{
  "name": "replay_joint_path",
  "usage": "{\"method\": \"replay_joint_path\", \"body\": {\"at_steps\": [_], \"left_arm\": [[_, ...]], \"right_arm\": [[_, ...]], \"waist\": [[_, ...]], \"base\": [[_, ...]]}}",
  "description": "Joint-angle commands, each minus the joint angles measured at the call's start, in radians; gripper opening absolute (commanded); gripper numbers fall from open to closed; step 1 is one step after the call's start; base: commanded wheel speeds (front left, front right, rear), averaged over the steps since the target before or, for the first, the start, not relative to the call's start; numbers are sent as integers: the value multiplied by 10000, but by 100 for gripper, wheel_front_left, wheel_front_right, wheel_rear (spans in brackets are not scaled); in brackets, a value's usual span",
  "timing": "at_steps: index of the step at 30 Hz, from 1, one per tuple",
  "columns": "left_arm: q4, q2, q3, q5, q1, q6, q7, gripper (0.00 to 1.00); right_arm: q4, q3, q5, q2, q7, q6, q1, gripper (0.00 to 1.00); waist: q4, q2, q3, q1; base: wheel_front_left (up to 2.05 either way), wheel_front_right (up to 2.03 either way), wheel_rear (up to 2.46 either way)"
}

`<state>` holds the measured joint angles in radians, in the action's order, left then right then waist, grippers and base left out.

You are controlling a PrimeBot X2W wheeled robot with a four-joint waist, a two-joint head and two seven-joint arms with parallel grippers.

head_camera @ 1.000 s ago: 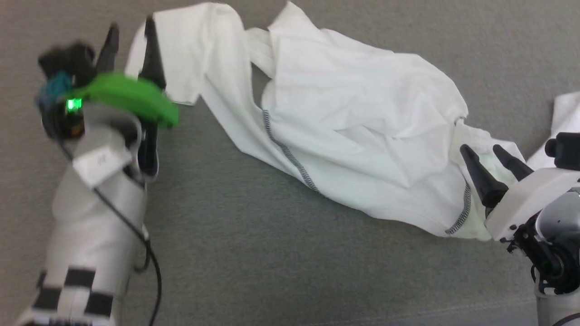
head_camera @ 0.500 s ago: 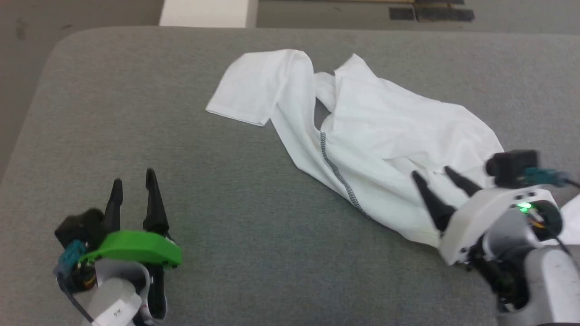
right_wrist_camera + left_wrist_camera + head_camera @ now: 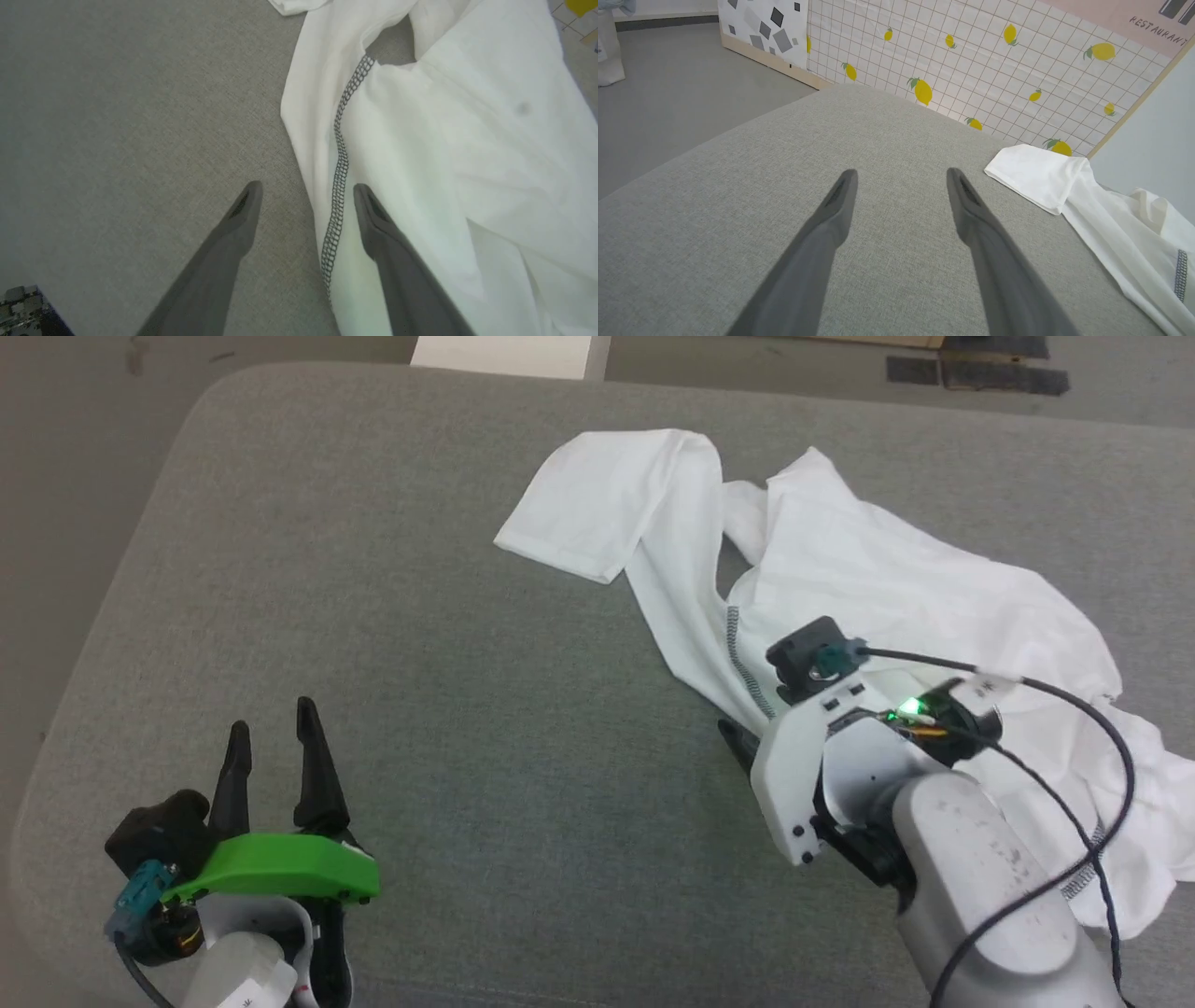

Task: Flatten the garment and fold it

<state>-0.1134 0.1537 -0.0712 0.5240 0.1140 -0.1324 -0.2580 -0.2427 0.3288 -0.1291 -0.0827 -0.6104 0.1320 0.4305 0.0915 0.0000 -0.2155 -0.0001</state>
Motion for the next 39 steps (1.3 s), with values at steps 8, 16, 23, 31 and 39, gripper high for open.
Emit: {"method": "replay_joint_path", "body": {"at_steps": [8, 16, 23, 31, 39], "left_arm": [[-48, -299, -15, -175, 314, 202, -37, 100], [-308, -508, 36, -308, 408, 418, -37, 100], [-580, -563, -59, -285, 447, 549, -37, 100], [-776, -491, -125, -236, 363, 618, 1, 100], [-623, -326, -197, -267, 257, 576, 169, 100]], "right_arm": [[-1637, 214, 880, 198, -334, -13, 790, 100], [-1749, 1510, -1200, 289, -320, -13, 835, 0], [-324, 3734, -4737, -40, -2229, -13, 375, 0], [671, 3142, -5473, -645, -1232, -13, 123, 100], [1130, -364, -4296, -257, 1329, -13, -493, 100]], "waist": [[606, 0, -718, 1], [620, 0, -610, 1], [468, 0, -283, 1], [174, 0, 74, 1], [-310, 0, 482, 1]], "base": [[0, 0, 0], [0, 0, 0], [0, 0, 0], [0, 0, 0], [0, 0, 0]]}}
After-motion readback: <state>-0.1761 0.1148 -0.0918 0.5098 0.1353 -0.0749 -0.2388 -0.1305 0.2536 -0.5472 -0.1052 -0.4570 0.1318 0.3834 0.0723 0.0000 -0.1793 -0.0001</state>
